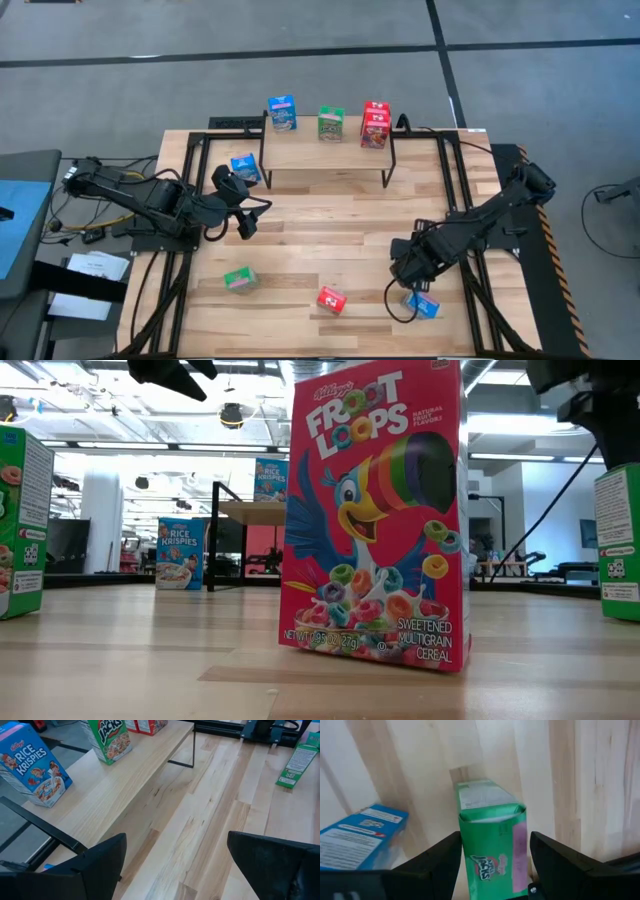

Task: Stack cereal on shelf
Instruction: Put the right green cereal box on the shelf aligned with the other green cereal box

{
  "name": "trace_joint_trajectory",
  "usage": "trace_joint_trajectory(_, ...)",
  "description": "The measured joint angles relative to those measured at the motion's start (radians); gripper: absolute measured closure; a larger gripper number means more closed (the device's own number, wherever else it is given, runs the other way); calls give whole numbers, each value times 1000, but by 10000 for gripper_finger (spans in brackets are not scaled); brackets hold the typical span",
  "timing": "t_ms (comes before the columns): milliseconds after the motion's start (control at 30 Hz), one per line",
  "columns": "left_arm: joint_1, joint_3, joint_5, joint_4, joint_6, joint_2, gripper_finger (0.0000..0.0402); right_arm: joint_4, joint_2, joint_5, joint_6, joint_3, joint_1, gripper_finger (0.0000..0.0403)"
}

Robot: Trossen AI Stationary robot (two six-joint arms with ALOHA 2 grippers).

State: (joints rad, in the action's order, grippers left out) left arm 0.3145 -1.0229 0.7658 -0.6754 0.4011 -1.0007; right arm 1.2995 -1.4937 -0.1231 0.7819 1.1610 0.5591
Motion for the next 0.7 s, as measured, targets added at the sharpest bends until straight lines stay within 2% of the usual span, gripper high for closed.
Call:
trace_joint_trajectory(133,0,0,0,0,0,0,65,-8,0,39,3,-19,-1,143)
trace_joint_trajectory(367,0,0,0,0,1,0,65,-16,0,46,4,-20,-5,148)
trace_joint_trajectory(700,0,0,0,0,-21,0,65,-19,0,46,4,-20,-6,235)
